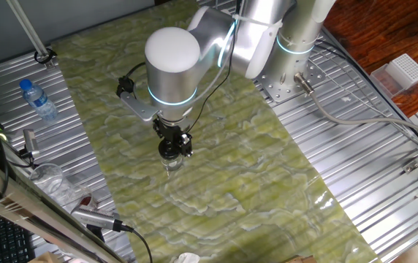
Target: Screw the lid onto the jar
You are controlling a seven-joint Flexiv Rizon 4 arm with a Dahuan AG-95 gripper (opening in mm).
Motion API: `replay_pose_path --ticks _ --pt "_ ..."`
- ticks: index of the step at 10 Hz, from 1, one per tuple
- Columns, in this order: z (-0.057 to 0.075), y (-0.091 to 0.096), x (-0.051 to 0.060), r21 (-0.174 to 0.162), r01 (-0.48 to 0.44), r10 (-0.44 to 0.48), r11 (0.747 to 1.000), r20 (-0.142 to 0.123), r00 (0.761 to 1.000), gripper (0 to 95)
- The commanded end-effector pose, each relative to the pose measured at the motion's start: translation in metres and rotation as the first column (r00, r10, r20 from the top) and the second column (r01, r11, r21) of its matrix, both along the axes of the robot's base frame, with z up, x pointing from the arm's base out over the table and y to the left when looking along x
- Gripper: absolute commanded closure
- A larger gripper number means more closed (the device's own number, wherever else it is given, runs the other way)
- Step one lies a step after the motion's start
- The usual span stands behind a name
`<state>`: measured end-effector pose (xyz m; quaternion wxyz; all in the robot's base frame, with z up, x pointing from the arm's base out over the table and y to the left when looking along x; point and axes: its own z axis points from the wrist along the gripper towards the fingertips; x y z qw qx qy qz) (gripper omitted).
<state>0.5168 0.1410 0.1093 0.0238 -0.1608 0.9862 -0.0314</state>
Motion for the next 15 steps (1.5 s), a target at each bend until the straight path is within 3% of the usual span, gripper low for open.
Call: replay_pose_path --ticks 1,2,7,8,10,11,13,15 --pt "-0.0006 -0.0004 0.0 -0.002 0.042 -0.042 0.999 0.007 0.999 19.0" --pt "-0.0009 -0.0003 -0.0006 -0.001 0.056 -0.056 0.998 0.008 0.998 38.0" --pt "-0.0013 -0.0002 -0.0012 -0.011 0.057 -0.056 0.998 0.011 0.998 38.0" --pt "-0.0013 -0.0002 -0.0012 -0.005 0.052 -0.052 0.999 0.0 0.999 38.0" --pt "-0.0013 -0.0002 -0.0012 -0.015 0.06 -0.061 0.998 -0.068 0.996 38.0" --pt "-0.0013 -0.0002 -0.0012 -0.014 0.065 -0.066 0.998 -0.082 0.994 38.0" --pt "-0.0031 -0.0003 -0.0015 -0.01 0.053 -0.053 0.999 -0.062 0.997 38.0" --pt "0.0007 -0.0003 -0.0019 -0.015 0.056 -0.057 0.998 -0.069 0.996 38.0"
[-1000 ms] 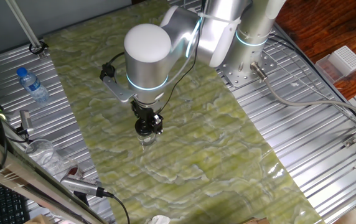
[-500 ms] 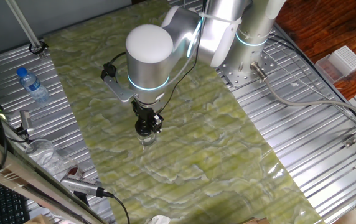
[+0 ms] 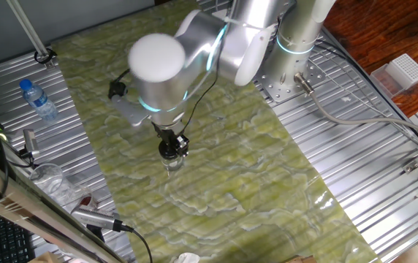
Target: Screw the lid onto the jar
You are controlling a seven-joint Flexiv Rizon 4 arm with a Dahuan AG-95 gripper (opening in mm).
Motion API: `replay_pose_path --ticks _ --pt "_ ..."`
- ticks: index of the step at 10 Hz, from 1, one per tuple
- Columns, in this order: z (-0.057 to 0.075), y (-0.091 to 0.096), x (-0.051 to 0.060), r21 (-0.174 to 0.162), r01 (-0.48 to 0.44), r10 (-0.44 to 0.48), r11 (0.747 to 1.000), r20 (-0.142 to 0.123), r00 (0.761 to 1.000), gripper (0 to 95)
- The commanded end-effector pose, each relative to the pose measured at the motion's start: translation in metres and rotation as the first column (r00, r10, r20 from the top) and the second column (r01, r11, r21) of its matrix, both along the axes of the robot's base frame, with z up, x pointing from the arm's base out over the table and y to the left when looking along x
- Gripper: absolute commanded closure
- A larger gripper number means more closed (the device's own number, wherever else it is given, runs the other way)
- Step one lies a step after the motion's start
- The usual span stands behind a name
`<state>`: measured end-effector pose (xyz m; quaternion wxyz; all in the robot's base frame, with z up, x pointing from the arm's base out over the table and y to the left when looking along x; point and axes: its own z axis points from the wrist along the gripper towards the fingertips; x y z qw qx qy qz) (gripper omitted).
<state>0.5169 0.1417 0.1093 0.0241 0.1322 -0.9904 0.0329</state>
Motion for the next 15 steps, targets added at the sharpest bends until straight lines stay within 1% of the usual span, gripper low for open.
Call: replay_pose_path --ticks 1,2,3,7,8,9,11,13,15 --pt "-0.001 -0.001 -0.002 0.007 -0.003 0.003 1.0 0.032 0.999 38.0" --pt "-0.003 -0.001 -0.002 0.018 -0.002 0.001 1.0 0.037 0.999 38.0" --pt "-0.004 -0.001 -0.002 0.017 -0.002 0.001 1.0 0.045 0.999 19.0" --pt "-0.012 -0.001 -0.001 0.018 -0.013 0.012 1.0 0.063 0.998 19.0" --pt "-0.012 -0.001 -0.001 0.02 -0.01 0.009 1.0 0.063 0.998 19.0" --pt "-0.011 -0.001 -0.001 0.02 0.001 -0.002 1.0 0.062 0.998 38.0" --pt "-0.014 -0.001 0.0 0.024 0.012 -0.014 1.0 0.064 0.998 38.0" --pt "-0.013 -0.001 0.0 0.019 0.036 -0.037 0.999 0.062 0.997 38.0" --pt "-0.013 -0.001 0.001 0.024 0.073 -0.074 0.997 0.062 0.995 38.0"
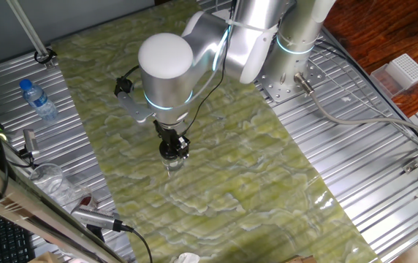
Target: Screw the lid onto the jar
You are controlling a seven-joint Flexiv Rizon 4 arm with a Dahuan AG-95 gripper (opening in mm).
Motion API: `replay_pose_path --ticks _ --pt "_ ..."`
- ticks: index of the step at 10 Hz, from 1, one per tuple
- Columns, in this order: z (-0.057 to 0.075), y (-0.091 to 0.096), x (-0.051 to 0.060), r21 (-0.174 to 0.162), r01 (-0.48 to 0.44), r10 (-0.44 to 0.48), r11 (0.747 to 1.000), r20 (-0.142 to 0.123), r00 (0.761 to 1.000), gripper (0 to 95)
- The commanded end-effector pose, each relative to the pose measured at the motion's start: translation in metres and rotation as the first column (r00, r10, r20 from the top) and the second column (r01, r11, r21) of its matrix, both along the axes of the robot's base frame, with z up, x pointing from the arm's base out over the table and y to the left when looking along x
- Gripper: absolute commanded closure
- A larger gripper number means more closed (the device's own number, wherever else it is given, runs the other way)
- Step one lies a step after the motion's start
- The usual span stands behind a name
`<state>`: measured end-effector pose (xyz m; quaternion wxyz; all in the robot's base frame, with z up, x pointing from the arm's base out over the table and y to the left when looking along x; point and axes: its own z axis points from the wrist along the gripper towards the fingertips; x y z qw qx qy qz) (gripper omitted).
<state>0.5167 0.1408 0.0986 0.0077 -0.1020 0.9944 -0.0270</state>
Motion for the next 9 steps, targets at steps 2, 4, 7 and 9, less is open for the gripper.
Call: replay_pose_path --ticks 2,4,7,9 --pt "-0.0024 -0.0003 0.001 0.012 0.063 -0.063 0.998 0.0 0.998 38.0" --pt "-0.0024 -0.0003 0.001 0.015 0.099 -0.099 0.995 0.005 0.995 38.0" --pt "-0.0022 -0.0002 0.0015 0.024 0.203 -0.203 0.979 0.02 0.979 38.0" --pt "-0.0021 -0.0002 0.0017 0.031 0.268 -0.269 0.963 0.026 0.963 38.0"
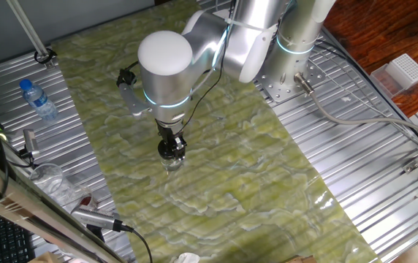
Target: Screw the lid onto the jar
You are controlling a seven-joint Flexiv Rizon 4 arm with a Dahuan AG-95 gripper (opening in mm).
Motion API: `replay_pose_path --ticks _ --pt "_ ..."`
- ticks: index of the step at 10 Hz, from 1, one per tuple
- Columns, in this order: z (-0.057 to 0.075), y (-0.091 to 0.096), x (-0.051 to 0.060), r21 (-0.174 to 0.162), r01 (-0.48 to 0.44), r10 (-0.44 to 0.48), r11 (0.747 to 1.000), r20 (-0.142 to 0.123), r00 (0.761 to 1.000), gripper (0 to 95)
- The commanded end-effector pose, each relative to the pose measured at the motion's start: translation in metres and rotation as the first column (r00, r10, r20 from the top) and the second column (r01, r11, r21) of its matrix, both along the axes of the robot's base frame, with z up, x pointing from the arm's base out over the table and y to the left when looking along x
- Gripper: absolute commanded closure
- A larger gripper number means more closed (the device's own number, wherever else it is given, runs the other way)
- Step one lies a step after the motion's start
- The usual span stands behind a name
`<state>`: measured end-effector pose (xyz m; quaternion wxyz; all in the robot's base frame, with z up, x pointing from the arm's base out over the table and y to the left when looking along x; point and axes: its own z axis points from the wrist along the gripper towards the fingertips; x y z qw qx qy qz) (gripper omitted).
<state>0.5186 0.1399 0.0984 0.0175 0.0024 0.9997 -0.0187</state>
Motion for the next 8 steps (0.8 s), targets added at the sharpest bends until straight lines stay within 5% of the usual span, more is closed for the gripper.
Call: replay_pose_path --ticks 1,4,7,8 --pt "-0.0016 0.0008 0.0003 0.016 0.112 -0.112 0.994 0.006 0.994 38.0" --pt "-0.0013 0.0009 0.0008 0.037 0.248 -0.248 0.968 0.002 0.969 38.0" --pt "-0.0003 -0.0013 0.0002 0.035 0.23 -0.23 0.973 -0.001 0.973 38.0" --pt "-0.0006 -0.0013 0.0002 0.034 0.205 -0.205 0.978 -0.004 0.979 19.0"
